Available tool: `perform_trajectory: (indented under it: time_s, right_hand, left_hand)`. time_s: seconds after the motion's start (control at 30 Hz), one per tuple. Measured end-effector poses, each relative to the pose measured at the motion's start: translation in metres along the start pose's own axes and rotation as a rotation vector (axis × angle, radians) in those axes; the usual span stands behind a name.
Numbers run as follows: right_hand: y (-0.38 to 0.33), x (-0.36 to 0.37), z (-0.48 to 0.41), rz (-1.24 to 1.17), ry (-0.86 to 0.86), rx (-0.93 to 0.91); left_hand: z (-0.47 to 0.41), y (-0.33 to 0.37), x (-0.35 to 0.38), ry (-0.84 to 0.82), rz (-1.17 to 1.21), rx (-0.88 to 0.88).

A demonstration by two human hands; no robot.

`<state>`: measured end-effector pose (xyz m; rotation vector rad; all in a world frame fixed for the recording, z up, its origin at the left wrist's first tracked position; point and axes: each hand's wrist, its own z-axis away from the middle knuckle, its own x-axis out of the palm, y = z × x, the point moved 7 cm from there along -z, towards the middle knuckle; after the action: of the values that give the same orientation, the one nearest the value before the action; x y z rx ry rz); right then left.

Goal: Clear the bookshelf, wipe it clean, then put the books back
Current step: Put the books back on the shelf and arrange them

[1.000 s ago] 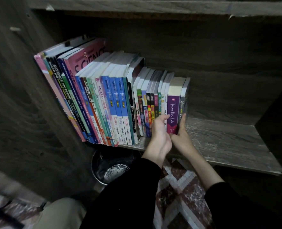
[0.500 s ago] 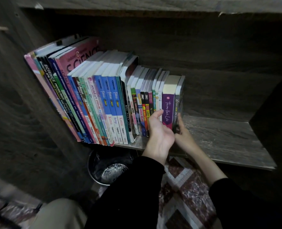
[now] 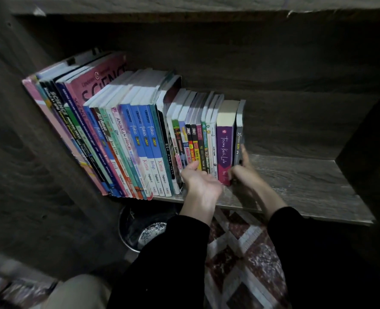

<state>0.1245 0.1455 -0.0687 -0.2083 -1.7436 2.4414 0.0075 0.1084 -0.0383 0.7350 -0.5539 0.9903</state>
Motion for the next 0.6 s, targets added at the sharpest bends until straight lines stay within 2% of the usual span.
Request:
perform_trajectory:
  time_s: [0.2, 0.3, 0.43, 0.5, 0.6]
  right_hand:
    - [-0.008, -0.004, 0.007, 0.173, 0.045, -0.038]
    - [-0.008, -0.003, 0.013, 0.178, 0.154, -0.114]
    - [-0.014, 0.000, 0.034, 0.174, 0.375, -0.239]
    - [-0.019, 0.003, 0.045, 0.210, 0.488, -0.301]
    - [-0.030, 0.019, 0.060, 0.220, 0.538, -0.397]
  left_hand:
    - [0.003, 0.006, -0.015, -0.083, -0.076, -0.041]
    - [0.009, 0.017, -0.038, -0.020, -0.125, -0.013]
    - [0.013, 0.041, -0.072, 0.119, -0.055, 0.209]
    - [0.008, 0.048, -0.074, 0.077, -0.024, 0.234]
    - [0.004, 0.048, -0.065, 0.004, 0.037, 0.164]
